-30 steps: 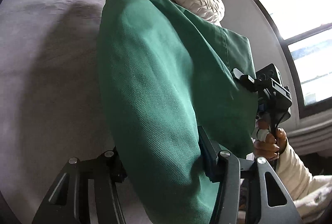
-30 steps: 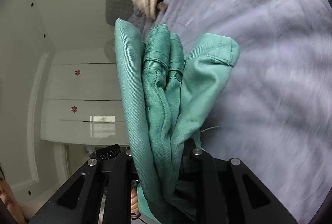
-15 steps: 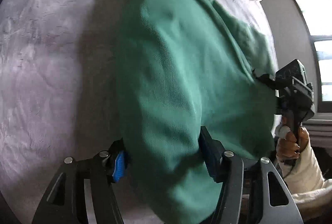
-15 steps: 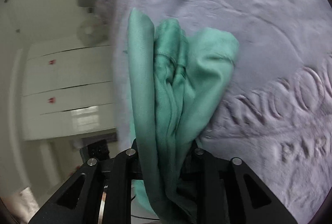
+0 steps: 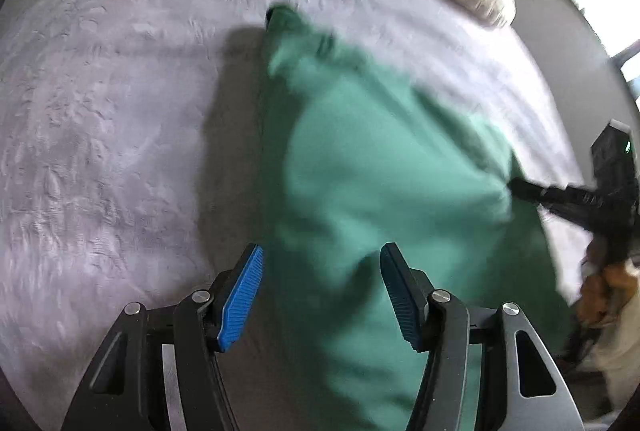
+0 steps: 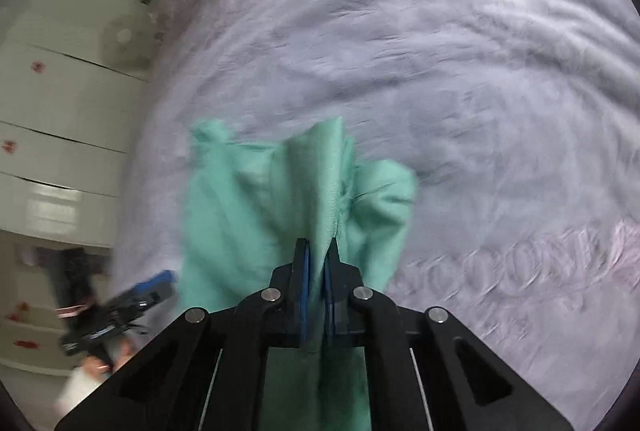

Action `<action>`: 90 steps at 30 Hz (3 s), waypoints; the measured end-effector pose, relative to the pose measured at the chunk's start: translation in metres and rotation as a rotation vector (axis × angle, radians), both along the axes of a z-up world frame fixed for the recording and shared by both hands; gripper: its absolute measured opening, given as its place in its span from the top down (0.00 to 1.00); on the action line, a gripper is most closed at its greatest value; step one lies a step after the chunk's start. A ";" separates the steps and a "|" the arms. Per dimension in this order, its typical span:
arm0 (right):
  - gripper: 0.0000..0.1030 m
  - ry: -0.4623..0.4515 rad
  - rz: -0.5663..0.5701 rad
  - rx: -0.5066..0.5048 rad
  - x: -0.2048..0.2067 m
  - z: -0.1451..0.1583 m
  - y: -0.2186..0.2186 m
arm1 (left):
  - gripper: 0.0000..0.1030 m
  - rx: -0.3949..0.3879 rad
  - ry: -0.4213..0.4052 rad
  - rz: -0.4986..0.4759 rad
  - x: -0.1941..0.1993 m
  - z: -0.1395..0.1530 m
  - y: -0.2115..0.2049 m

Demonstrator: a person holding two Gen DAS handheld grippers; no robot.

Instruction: Fold large clothes

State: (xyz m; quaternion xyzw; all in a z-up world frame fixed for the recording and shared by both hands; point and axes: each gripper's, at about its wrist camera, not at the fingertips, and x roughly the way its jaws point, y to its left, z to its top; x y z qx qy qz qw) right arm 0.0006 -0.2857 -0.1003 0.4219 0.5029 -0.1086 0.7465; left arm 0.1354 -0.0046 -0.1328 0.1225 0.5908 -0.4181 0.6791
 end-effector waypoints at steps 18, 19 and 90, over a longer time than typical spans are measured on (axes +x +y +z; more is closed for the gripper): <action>0.77 0.007 0.001 0.178 -0.110 0.041 0.033 | 0.30 0.091 -0.005 -0.109 -0.064 0.037 0.047; 0.77 0.006 0.012 0.168 -0.113 0.047 0.041 | 0.30 0.109 0.002 -0.116 -0.070 0.033 0.049; 0.96 0.213 0.090 -0.074 -0.061 0.086 0.105 | 0.14 0.247 -0.077 0.107 -0.064 0.082 0.073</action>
